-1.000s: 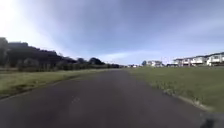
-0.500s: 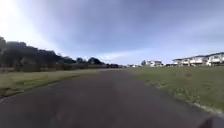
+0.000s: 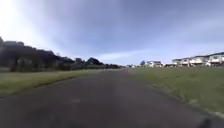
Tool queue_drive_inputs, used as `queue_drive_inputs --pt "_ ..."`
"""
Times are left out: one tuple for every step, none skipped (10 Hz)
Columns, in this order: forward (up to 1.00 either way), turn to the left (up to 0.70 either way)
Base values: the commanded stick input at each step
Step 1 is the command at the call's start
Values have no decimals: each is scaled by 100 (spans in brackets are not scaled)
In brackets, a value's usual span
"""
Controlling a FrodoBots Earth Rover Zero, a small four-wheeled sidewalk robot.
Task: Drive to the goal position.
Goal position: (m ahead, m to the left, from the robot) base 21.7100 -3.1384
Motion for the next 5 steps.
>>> queue_drive_inputs --pt "100 0" --pt "100 0" --pt "100 0" --pt "100 0" --pt "100 0"
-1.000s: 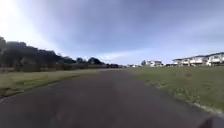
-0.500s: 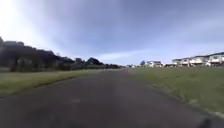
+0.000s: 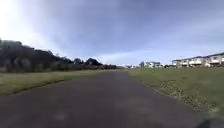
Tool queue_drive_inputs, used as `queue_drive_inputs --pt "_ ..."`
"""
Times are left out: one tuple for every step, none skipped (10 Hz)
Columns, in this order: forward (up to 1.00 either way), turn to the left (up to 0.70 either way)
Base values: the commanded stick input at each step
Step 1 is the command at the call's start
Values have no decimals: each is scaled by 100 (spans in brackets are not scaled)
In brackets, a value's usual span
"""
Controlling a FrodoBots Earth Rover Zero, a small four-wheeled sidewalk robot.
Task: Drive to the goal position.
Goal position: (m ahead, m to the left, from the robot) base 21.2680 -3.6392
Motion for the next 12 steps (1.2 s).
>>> queue_drive_inputs --pt "100 0" --pt "100 0" --pt "100 0" --pt "100 0" --pt "100 0" --pt "100 0" --pt "100 0" --pt "100 0" --pt "100 0" --pt "100 0" --pt "100 0" --pt "100 0"
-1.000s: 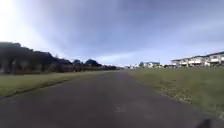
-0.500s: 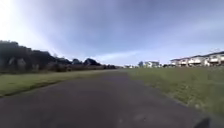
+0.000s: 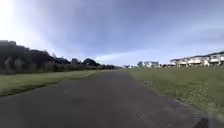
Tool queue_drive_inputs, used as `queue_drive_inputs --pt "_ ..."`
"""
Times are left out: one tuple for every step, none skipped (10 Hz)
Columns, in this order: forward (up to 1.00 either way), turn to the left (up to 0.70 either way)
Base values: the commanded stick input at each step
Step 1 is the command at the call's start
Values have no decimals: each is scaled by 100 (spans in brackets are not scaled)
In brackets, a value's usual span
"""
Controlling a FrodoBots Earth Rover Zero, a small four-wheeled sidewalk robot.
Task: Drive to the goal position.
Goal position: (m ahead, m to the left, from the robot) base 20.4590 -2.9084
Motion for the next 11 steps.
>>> queue_drive_inputs --pt "100 0" --pt "100 0" --pt "100 0" --pt "100 0" --pt "100 0" --pt "100 0" --pt "100 0" --pt "100 0" --pt "100 0" --pt "100 0" --pt "100 0"
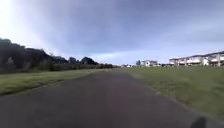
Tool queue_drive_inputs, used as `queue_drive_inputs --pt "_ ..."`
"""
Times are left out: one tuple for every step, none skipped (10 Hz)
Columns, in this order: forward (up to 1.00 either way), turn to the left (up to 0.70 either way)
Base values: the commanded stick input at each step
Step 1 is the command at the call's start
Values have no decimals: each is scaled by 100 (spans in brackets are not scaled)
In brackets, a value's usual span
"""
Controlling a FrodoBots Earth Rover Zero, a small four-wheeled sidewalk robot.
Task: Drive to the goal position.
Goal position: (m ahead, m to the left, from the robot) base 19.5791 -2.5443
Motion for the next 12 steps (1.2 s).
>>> queue_drive_inputs --pt "100 0" --pt "100 0" --pt "100 0" --pt "100 0" --pt "100 0" --pt "100 0" --pt "100 0" --pt "100 0" --pt "100 0" --pt "100 0" --pt "100 0" --pt "100 0"
